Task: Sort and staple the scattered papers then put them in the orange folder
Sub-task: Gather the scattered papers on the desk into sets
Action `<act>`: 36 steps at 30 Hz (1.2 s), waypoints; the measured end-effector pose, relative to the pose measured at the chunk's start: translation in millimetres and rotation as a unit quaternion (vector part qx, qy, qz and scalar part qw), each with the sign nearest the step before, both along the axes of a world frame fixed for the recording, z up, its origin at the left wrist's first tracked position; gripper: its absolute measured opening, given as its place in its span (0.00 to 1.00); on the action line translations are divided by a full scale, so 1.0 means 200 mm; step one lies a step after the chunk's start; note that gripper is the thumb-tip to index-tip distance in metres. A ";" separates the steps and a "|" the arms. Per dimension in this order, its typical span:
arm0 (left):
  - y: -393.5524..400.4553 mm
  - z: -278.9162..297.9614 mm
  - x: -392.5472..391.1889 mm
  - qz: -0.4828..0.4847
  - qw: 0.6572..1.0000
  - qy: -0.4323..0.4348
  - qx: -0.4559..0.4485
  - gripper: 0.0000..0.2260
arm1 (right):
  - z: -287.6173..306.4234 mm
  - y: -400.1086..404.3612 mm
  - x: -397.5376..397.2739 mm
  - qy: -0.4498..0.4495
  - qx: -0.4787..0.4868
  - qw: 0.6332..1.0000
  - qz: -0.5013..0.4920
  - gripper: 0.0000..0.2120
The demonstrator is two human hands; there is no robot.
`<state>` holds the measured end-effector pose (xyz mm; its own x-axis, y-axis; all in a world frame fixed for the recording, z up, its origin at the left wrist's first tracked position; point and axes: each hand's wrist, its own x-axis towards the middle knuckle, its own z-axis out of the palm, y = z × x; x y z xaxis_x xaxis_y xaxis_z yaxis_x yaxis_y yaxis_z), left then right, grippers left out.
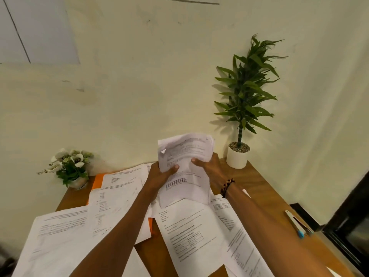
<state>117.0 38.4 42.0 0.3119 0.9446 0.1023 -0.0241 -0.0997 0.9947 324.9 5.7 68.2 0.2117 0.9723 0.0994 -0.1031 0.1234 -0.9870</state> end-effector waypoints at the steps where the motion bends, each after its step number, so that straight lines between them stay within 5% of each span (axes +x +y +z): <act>1: -0.01 -0.04 0.01 -0.010 1.000 0.010 -0.011 0.21 | -0.05 -0.02 0.00 -0.005 -0.013 1.000 0.006 0.16; 6: -0.04 -0.08 0.02 -0.016 0.998 0.053 -0.025 0.15 | -0.17 -0.07 -0.03 -0.055 -0.019 0.998 -0.007 0.13; 11: 0.00 0.04 -0.06 -0.045 0.997 0.063 0.001 0.21 | -0.06 -0.02 0.00 -0.215 0.016 0.976 -0.008 0.05; 15: 0.00 0.06 -0.17 -0.088 0.993 0.081 -0.003 0.23 | -0.05 -0.05 0.04 -0.243 -0.061 0.967 0.042 0.13; 19: 0.04 0.01 -0.26 0.114 0.984 0.126 0.061 0.36 | -0.22 -0.12 0.05 -0.247 -0.141 0.952 0.111 0.18; 21: 0.08 -0.03 -0.30 0.115 0.961 0.216 0.130 0.44 | -0.35 -0.11 0.08 -0.284 -0.165 0.937 0.120 0.31; 22: 0.09 -0.04 -0.30 0.082 0.944 0.269 0.173 0.43 | -0.38 -0.12 0.06 -0.297 -0.168 0.931 0.127 0.35; 25: 0.04 -0.04 -0.23 -0.042 0.895 0.374 0.239 0.25 | -0.34 -0.17 -0.01 -0.358 -0.186 0.903 0.146 0.26; 29: 0.01 -0.09 -0.19 -0.064 0.912 0.312 0.257 0.04 | -0.36 -0.20 -0.02 -0.406 -0.204 0.867 0.205 0.32; 33: 0.01 -0.17 -0.22 -0.073 0.918 0.310 0.235 0.06 | -0.40 -0.20 0.01 -0.312 -0.199 0.864 0.342 0.30; 36: 0.02 -0.20 -0.25 -0.063 0.927 0.306 0.207 0.08 | -0.39 -0.18 0.01 -0.211 -0.195 0.908 0.305 0.28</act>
